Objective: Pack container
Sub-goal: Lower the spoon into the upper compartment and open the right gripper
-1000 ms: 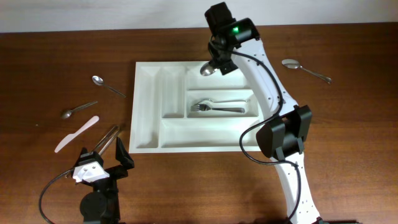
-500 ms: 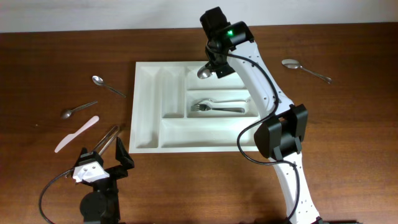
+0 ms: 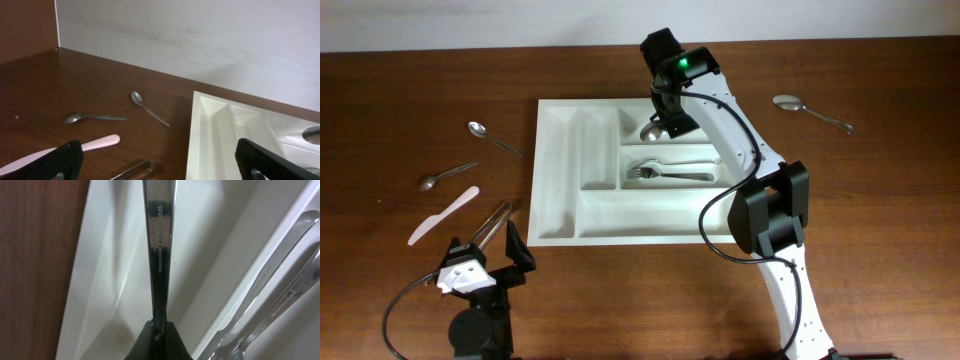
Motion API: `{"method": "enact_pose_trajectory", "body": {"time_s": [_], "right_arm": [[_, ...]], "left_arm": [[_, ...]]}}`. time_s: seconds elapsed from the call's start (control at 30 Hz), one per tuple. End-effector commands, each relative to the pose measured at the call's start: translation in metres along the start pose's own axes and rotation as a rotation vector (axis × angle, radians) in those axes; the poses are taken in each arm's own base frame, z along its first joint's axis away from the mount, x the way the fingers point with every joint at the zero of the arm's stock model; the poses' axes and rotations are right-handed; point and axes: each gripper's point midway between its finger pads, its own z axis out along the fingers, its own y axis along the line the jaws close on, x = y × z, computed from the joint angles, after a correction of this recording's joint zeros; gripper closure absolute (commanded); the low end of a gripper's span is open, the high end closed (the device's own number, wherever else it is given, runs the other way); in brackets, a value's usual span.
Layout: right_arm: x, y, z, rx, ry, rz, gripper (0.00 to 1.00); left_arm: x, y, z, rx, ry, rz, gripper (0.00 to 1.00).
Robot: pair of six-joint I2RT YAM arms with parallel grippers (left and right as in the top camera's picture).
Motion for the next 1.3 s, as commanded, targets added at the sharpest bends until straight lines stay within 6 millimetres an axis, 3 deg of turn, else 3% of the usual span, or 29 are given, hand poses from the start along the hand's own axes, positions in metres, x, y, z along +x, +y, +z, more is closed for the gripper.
{"method": "enact_pose_trajectory", "body": {"time_s": [0.0, 0.47, 0.83, 1.07, 1.27], "right_arm": [[0.004, -0.004, 0.010, 0.014, -0.015, -0.002, 0.96], [0.013, -0.018, 0.037, 0.047, 0.026, -0.004, 0.96], [0.015, -0.009, 0.038, 0.010, 0.034, -0.007, 0.95], [0.017, 0.015, 0.029, -0.083, 0.044, -0.129, 0.85], [0.005, 0.050, -0.005, -0.200, -0.002, -0.258, 0.67]], "left_arm": [[0.002, 0.000, 0.000, 0.006, 0.000, 0.012, 0.01], [0.002, 0.000, 0.000, 0.006, 0.000, 0.012, 0.01], [0.002, 0.000, 0.000, 0.006, 0.000, 0.012, 0.01], [0.002, 0.000, 0.000, 0.006, 0.000, 0.012, 0.01], [0.002, 0.000, 0.000, 0.006, 0.000, 0.012, 0.01]]}}
